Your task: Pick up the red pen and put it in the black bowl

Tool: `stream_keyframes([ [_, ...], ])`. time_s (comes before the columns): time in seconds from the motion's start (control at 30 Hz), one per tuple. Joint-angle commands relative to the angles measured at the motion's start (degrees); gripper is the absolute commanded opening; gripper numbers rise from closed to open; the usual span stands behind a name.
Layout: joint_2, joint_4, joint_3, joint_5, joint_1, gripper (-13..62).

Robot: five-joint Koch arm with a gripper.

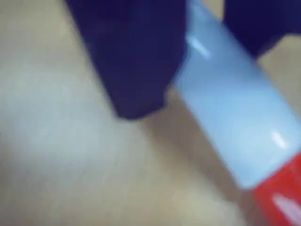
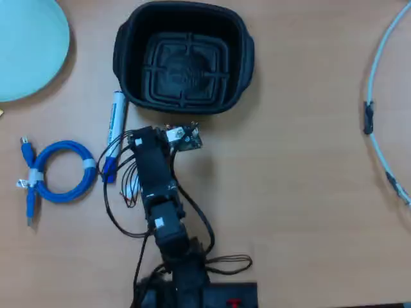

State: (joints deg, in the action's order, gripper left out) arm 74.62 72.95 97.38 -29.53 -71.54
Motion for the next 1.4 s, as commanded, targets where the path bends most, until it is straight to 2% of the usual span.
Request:
stream_keyframes([
  [0.0,-0.2,0.3,-1.0,0.3,0.3,4.8],
  [0.1,-0.5,0.4,-0.9,0.4,0.6,-7.6],
  [0.13,-0.5,0.4,-0.9,0.4,0.6,-9.1],
  [0.4,-0.5,0.6,-0.7,0.6,0.6,-6.9],
  [0.57,-0.4,0.8,-0.7,8.0,0.6,-6.7],
  [0.9,0.9,7.0,-1.2,47.4,0.2,-6.7],
  [1.37,16.3,11.0,0.4,43.4,1.8,-6.7],
])
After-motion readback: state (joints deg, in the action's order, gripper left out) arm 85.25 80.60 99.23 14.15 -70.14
